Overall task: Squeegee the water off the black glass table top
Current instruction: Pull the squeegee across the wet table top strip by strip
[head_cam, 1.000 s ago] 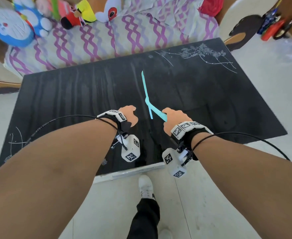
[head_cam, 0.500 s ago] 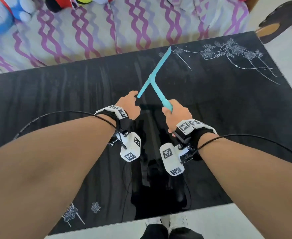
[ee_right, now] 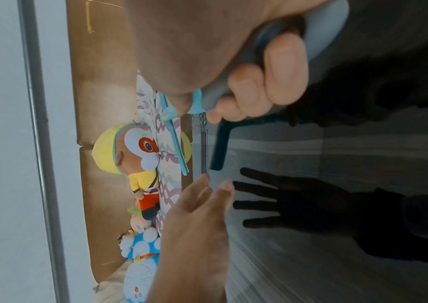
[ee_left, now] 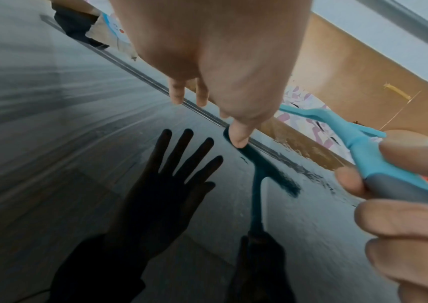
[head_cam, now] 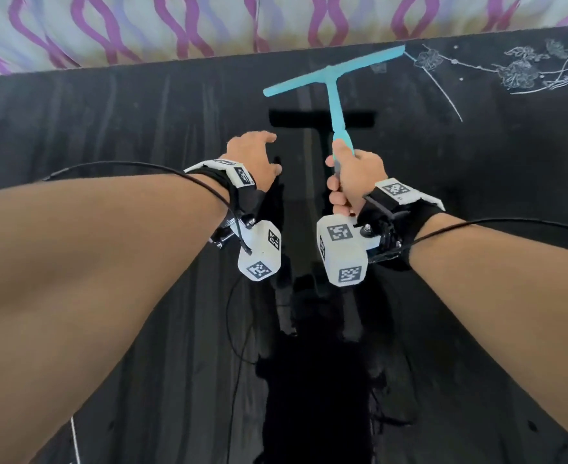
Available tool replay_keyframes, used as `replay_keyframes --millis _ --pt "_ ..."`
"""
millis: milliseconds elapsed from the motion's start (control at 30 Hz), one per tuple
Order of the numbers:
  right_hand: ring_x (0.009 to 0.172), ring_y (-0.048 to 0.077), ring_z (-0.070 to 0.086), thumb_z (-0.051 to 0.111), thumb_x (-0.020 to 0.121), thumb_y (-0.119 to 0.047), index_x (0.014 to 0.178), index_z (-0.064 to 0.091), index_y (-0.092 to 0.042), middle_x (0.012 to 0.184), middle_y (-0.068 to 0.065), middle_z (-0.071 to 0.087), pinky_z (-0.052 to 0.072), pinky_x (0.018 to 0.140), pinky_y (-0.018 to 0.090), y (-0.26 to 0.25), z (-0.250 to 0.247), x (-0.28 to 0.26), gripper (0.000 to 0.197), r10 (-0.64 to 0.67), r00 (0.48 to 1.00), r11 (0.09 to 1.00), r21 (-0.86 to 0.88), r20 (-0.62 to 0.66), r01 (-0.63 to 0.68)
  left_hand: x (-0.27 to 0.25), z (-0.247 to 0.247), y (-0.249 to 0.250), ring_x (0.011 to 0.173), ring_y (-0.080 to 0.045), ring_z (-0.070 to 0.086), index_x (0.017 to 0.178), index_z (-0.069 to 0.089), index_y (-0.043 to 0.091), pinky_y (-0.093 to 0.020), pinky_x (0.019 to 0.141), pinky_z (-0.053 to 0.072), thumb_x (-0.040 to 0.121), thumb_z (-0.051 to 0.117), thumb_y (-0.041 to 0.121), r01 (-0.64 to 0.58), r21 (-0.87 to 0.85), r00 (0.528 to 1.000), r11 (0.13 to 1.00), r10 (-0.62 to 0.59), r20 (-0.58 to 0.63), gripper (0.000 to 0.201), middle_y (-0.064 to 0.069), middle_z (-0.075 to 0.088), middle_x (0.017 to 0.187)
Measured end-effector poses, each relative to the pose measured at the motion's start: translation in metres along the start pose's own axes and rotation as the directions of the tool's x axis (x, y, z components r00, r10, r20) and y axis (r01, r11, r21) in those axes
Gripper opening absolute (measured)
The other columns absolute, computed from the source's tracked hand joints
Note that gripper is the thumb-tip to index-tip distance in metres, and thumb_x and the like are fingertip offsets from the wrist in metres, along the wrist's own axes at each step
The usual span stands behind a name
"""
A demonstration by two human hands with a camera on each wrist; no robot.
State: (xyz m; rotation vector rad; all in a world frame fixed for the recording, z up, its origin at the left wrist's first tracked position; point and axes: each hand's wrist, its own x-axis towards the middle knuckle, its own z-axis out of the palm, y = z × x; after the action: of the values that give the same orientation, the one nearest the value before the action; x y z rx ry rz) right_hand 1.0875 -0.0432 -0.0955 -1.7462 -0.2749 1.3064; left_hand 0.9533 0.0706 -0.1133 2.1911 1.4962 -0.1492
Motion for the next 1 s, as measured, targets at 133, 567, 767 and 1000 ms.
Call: replay_keyframes --millis 133,567,767,1000 --pt "0.039 0.017 0.033 0.04 0.102 -0.043 0.087 0.047 -0.012 0.059 0.004 0.042 0.029 0.039 0.019 -0.015 0.01 0.033 0.035 0.037 0.996 0.996 0.083 0.081 -0.044 0.028 0.003 -0.009 0.147 -0.036 0.003 0.147 0.025 0.037 -0.065 0.11 0.02 0.074 0.077 0.042 0.121 0.168 0.993 0.978 -0.119 -0.021 0.089 0.0 0.001 0.161" --pt "0.035 0.01 0.029 0.04 0.1 -0.05 0.088 0.049 -0.013 0.06 0.0 0.041 0.024 0.038 0.017 -0.061 0.036 0.09 0.04 0.047 0.98 0.998 -0.051 0.194 -0.038 0.086 -0.018 -0.012 0.127 -0.053 0.032 0.149 0.01 0.03 -0.058 0.1 0.038 0.021 0.084 0.068 0.156 0.38 0.951 0.912 -0.243 0.192 0.152 -0.014 0.01 0.155" --pt "0.032 0.01 0.027 0.038 0.1 -0.05 0.087 0.048 -0.012 0.06 0.001 0.039 0.023 0.034 0.015 -0.078 0.052 0.102 0.042 0.066 0.982 0.996 -0.067 0.177 -0.055 0.088 -0.015 -0.01 0.126 -0.052 0.035 0.15 0.009 0.024 -0.053 0.11 0.028 0.028 0.087 0.065 0.17 0.416 0.949 0.893 -0.262 0.174 0.15 -0.017 0.011 0.154" --pt "0.029 0.009 0.027 0.036 0.101 -0.048 0.09 0.049 -0.011 0.06 0.001 0.04 0.023 0.035 0.011 -0.078 0.063 0.107 0.041 0.107 0.98 0.993 -0.067 0.168 -0.097 0.09 -0.012 -0.012 0.114 -0.049 0.054 0.149 0.01 0.019 -0.054 0.113 0.019 0.033 0.088 0.06 0.162 0.43 0.954 0.888 -0.252 0.162 0.146 -0.023 0.008 0.156"
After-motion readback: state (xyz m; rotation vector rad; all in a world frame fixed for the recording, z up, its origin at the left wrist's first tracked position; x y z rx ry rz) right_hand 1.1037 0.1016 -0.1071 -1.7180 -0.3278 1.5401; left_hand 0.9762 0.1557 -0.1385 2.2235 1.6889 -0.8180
